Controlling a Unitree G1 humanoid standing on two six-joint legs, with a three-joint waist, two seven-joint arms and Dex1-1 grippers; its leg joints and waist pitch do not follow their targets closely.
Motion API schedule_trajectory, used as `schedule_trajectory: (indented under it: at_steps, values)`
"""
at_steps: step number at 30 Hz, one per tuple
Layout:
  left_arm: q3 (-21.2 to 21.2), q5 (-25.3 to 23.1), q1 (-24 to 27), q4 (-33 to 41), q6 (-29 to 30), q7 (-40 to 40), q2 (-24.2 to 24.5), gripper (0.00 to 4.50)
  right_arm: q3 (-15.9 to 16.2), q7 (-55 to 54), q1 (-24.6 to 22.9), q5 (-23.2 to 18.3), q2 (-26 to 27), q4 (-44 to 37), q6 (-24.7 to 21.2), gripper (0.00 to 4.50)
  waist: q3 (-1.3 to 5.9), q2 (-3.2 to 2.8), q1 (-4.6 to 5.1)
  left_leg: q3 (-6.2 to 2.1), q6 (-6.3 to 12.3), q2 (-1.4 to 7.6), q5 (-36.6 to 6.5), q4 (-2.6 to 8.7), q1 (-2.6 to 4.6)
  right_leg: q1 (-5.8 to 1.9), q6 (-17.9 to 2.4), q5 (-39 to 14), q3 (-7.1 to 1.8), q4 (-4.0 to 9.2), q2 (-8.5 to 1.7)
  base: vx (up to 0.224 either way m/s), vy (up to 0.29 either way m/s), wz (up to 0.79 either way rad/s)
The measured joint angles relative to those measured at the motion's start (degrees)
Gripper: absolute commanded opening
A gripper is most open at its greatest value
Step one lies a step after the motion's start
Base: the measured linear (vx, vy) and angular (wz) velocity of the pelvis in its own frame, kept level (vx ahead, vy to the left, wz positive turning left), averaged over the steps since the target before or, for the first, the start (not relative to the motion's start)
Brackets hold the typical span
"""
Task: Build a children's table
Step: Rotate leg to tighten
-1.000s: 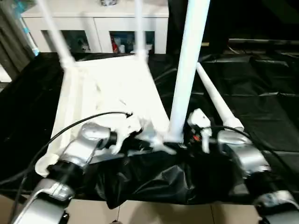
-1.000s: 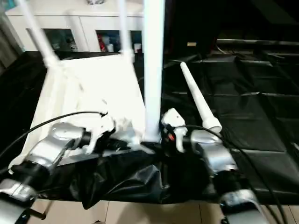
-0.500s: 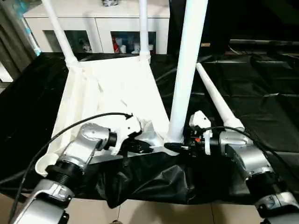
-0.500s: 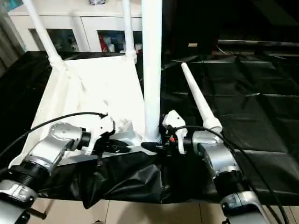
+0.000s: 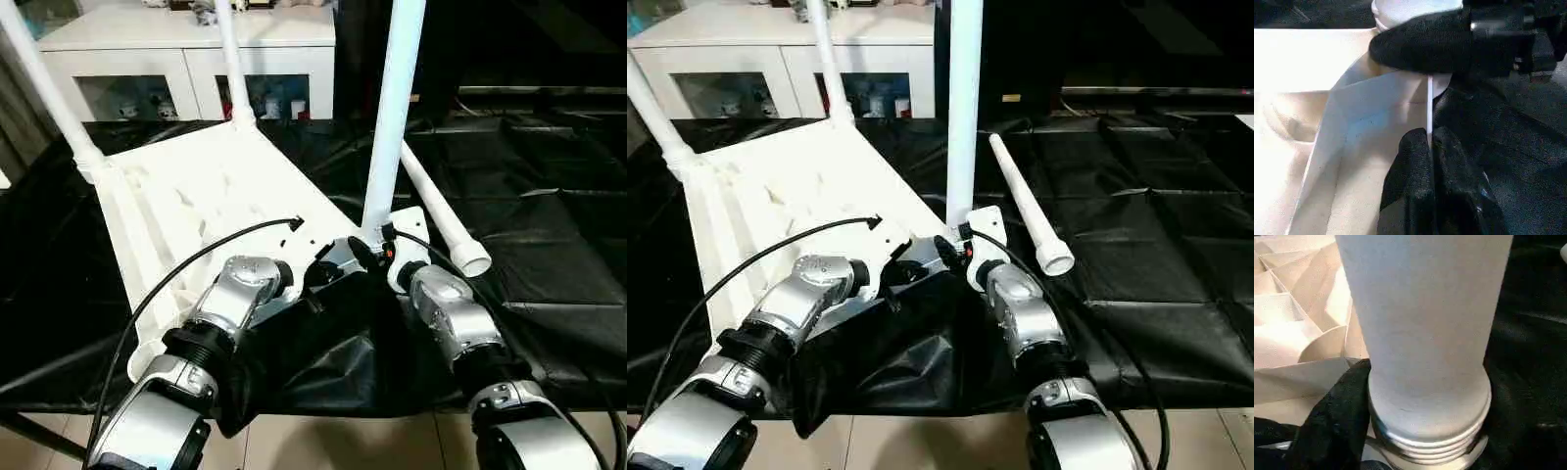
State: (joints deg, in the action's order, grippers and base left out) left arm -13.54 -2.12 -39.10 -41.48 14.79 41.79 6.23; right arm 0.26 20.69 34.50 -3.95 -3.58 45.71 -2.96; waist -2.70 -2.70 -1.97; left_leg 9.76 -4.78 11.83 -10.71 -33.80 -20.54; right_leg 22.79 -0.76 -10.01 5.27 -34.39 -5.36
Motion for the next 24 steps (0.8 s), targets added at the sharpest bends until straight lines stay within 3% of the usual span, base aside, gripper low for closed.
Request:
schedule_trajectory:
  at_steps: [3,7,11,15,21,24]
  values:
    - [-0.2,0.0,0.6,1.0,-0.9,2.2,1.2,0.0,0.9,4.0,-0.4,0.1,-1.3,-0.4,0.8,3.93,-0.01,0.02,0.01,0.01,0.0,0.01,0.0,0.01,-0.03,0.03,0.0,0.1,0.01,-0.01,0.0,0.0,0.0,0.0]
    - [-1.0,0.8,3.8,6.0,-1.8,9.2,4.9,0.0,4.4,13.6,-2.1,0.0,-4.6,-3.6,1.5,3.93,0.0,-0.09,-0.2,0.0,0.0,0.05,0.0,0.26,-0.27,0.17,-0.1,0.2,0.11,-0.04,0.04,0.0,0.0,0.0]
    - [-2.1,2.5,6.5,10.3,-2.4,16.6,8.8,0.0,6.8,23.0,-4.8,-0.4,-8.0,-7.5,2.4,3.93,0.01,-0.2,-1.0,0.06,0.02,0.09,0.0,0.24,-0.49,0.3,-0.1,0.1,0.17,-0.05,0.06,0.0,0.0,0.0]
    - [-2.9,3.5,8.0,13.4,-2.5,23.1,11.9,0.0,8.3,34.0,-6.9,-2.8,-13.1,-13.0,-0.2,3.93,-0.02,-0.12,-1.59,0.09,0.43,0.08,0.1,-0.13,-0.54,0.32,-0.1,0.0,0.1,0.08,0.0,0.0,0.0,0.0]
    - [-3.1,4.7,9.5,15.5,-2.1,26.6,14.0,0.0,9.2,40.8,-7.9,-5.0,-15.3,-16.1,-3.4,3.93,-0.05,-0.07,-1.56,0.12,0.51,0.1,0.1,-0.17,-0.52,0.35,-0.1,0.0,0.05,0.05,-0.02,0.0,0.0,0.0]
    - [-3.1,4.9,9.9,16.6,-1.2,27.6,14.5,0.0,9.2,42.1,-8.0,-5.8,-15.3,-16.6,-4.7,3.59,-0.06,-0.05,-1.55,0.12,0.43,0.11,0.0,-0.17,-0.52,0.36,-0.1,0.0,0.06,0.02,-0.01,0.0,0.0,0.0]
